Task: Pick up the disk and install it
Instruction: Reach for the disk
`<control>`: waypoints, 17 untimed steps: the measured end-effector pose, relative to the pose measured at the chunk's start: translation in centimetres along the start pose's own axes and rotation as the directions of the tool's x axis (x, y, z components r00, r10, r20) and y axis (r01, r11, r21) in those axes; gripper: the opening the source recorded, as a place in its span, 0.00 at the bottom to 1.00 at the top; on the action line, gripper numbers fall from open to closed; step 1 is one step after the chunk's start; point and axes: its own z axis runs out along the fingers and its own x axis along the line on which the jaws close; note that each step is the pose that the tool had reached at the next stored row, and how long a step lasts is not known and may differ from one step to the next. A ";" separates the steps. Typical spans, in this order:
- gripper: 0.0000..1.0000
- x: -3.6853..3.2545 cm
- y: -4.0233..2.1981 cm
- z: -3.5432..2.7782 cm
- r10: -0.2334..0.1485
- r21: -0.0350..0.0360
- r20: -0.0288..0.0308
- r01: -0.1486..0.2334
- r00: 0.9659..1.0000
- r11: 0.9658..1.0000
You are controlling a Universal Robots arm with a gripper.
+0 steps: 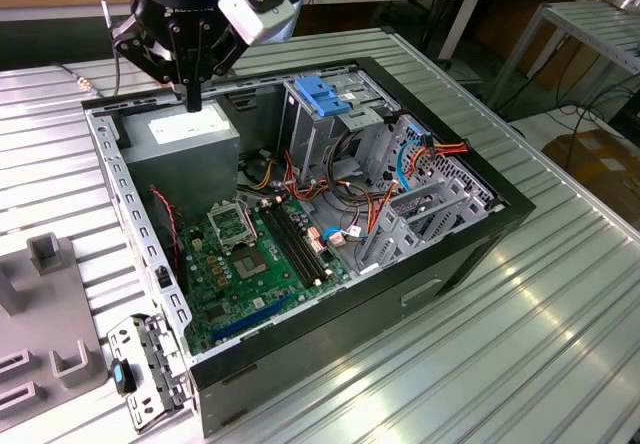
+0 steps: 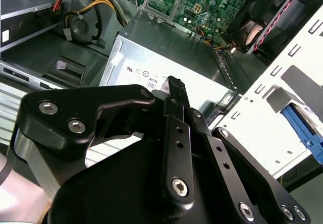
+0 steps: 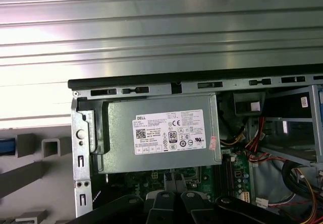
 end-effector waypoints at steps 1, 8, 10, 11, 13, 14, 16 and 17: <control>0.11 0.02 0.00 0.00 0.000 0.000 0.000 0.000 1.000 1.000; 0.11 0.22 -0.02 0.00 0.000 0.000 0.000 0.000 1.000 1.000; 0.11 0.26 -0.02 0.00 0.000 0.000 0.000 0.000 1.000 1.000; 0.11 0.28 -0.02 0.00 0.000 0.000 0.000 0.000 1.000 1.000; 0.11 0.33 -0.02 0.00 0.000 0.000 0.000 0.000 1.000 1.000; 0.11 0.34 -0.03 0.00 0.000 0.000 0.000 0.000 1.000 1.000; 0.11 0.39 -0.03 0.00 0.000 0.000 0.000 0.000 1.000 1.000; 0.11 0.43 -0.03 0.00 0.000 0.000 0.000 0.000 1.000 1.000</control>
